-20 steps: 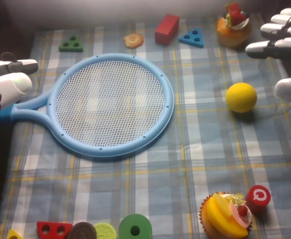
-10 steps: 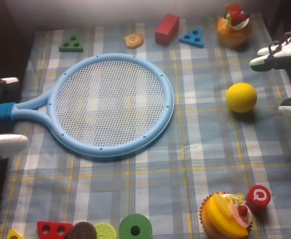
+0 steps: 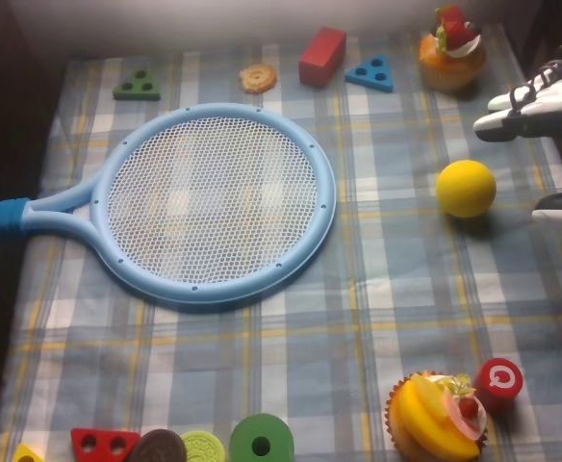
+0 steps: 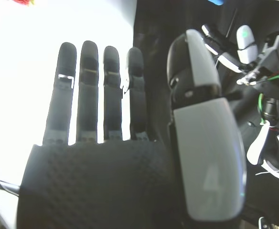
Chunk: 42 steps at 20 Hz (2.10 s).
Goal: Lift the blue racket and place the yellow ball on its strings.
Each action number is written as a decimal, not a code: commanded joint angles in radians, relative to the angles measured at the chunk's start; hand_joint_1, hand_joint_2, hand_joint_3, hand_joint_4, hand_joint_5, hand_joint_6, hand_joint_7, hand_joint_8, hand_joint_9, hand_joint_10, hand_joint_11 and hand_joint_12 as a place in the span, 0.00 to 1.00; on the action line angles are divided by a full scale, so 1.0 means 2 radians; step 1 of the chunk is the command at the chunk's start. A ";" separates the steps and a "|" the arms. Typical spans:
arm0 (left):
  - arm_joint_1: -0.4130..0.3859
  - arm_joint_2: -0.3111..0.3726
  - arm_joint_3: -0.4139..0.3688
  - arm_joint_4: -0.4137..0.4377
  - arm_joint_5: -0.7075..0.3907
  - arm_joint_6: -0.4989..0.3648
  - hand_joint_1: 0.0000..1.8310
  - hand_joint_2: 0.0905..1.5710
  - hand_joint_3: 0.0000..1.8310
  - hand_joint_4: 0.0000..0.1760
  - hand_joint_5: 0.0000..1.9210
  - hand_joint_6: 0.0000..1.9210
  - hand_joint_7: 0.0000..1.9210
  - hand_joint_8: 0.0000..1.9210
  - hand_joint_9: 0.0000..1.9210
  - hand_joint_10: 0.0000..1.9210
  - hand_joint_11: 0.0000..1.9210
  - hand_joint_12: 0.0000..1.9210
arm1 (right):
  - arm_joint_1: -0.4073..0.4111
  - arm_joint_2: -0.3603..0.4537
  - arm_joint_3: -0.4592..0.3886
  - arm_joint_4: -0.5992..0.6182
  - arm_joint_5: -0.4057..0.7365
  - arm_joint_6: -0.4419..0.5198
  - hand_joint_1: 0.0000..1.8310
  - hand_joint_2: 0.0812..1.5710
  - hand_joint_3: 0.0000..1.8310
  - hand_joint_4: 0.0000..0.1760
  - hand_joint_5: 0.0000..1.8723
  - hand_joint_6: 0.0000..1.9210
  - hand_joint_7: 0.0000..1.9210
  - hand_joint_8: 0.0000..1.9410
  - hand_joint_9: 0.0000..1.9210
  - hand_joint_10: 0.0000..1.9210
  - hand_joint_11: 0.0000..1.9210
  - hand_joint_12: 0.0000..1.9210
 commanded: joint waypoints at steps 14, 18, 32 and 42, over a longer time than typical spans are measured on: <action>-0.114 -0.070 0.113 -0.100 0.121 0.241 0.53 0.54 0.00 1.00 0.09 0.00 0.08 0.00 0.04 0.00 0.00 0.11 | 0.008 0.002 -0.002 -0.002 0.062 0.004 0.51 0.72 0.00 0.00 0.31 0.00 0.29 0.00 0.29 0.00 0.18 0.29; -0.142 -0.085 0.127 -0.115 0.145 0.299 0.54 0.54 0.00 1.00 0.08 0.00 0.10 0.00 0.06 0.00 0.00 0.08 | 0.008 0.002 -0.002 -0.007 0.065 0.004 0.50 0.72 0.00 0.00 0.32 0.00 0.29 0.00 0.30 0.00 0.24 0.18; -0.156 -0.122 0.164 -0.180 0.204 0.402 0.60 0.57 0.00 1.00 0.20 0.00 0.18 0.00 0.13 0.00 0.03 0.08 | 0.010 0.002 0.001 -0.008 0.064 0.004 0.50 0.73 0.00 0.00 0.32 0.00 0.29 0.00 0.31 0.00 0.25 0.19; -0.158 -0.130 0.153 -0.176 0.190 0.390 0.95 0.70 0.00 0.00 0.59 1.00 0.58 1.00 0.55 1.00 0.32 0.86 | 0.006 0.002 0.001 -0.004 0.065 0.006 0.48 0.74 0.00 0.00 0.32 0.00 0.29 0.00 0.32 0.00 0.24 0.26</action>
